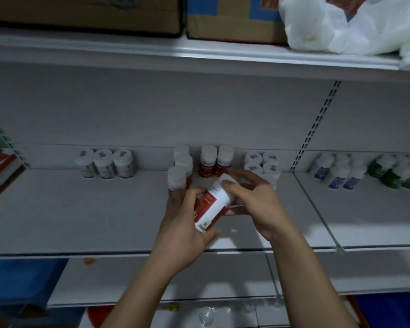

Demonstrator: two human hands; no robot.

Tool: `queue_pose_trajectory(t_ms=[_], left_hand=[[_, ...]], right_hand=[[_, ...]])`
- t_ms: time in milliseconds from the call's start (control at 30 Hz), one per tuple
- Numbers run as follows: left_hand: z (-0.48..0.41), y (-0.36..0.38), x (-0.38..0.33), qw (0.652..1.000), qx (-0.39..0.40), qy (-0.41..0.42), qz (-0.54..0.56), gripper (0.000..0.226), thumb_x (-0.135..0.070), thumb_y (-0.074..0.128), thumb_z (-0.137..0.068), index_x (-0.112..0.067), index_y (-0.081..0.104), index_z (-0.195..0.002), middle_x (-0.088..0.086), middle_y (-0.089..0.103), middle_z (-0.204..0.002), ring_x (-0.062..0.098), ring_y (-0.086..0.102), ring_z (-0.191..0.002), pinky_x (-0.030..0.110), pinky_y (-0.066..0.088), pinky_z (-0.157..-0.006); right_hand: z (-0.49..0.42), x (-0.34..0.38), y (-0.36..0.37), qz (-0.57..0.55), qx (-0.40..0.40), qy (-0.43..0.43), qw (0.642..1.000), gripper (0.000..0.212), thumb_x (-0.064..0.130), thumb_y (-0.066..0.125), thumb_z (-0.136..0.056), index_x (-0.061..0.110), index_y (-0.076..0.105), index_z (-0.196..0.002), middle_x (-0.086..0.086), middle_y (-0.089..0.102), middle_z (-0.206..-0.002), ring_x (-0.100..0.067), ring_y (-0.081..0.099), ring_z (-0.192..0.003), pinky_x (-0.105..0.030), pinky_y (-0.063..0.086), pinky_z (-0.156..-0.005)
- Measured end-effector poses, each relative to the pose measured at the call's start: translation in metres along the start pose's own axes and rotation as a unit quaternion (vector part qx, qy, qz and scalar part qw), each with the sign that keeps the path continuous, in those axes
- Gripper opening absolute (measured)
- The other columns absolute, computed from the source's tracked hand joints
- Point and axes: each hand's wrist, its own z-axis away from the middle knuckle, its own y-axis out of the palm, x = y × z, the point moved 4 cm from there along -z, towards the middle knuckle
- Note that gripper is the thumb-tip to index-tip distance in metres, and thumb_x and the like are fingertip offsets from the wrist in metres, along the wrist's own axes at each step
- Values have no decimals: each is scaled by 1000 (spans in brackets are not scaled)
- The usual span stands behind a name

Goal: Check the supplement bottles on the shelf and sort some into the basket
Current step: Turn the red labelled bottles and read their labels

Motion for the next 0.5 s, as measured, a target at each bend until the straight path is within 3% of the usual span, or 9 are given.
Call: queue_pose_trajectory(t_ms=[67, 167, 333, 400, 500], left_hand=[[-2, -8, 6, 998, 17, -12, 62, 59, -43, 79, -72, -41, 42, -119, -23, 44, -112, -3, 48, -101, 21, 42, -78], [-6, -19, 20, 991, 58, -44, 116, 59, -44, 77, -76, -42, 46, -126, -26, 56, -117, -13, 53, -102, 15, 42, -76], [-5, -30, 35, 985, 121, -56, 112, 66, -41, 77, -77, -42, 45, -135, -18, 62, -118, -11, 56, -102, 11, 46, -79], [-5, -32, 38, 988, 96, -67, 98, 63, -39, 80, -73, -44, 49, -128, -18, 63, -111, -9, 58, -95, 13, 47, -76], [-6, -30, 44, 995, 48, -87, 28, 58, -41, 78, -67, -44, 48, -116, -17, 58, -106, 5, 58, -92, 30, 51, -80]], right_hand=[[-4, 6, 2, 45, 10, -19, 999, 34, 7, 73, -81, 18, 64, -112, -9, 69, -106, -23, 70, -92, -44, 61, -72], [-8, 15, 9, 57, 68, -39, 995, 37, -2, 71, -79, 17, 65, -111, -5, 70, -107, -14, 69, -92, -33, 59, -69], [-8, 12, 24, 37, 145, -37, 988, 43, 8, 70, -69, 22, 67, -110, -2, 72, -110, -16, 68, -97, -28, 55, -73], [-9, 9, 32, 40, 132, -30, 990, 41, 5, 75, -73, 22, 68, -110, 0, 73, -108, -14, 68, -97, -26, 55, -73], [-9, 2, 40, 86, 71, -21, 994, 31, 7, 75, -80, 27, 70, -102, -4, 72, -103, -15, 70, -91, -33, 60, -72]])
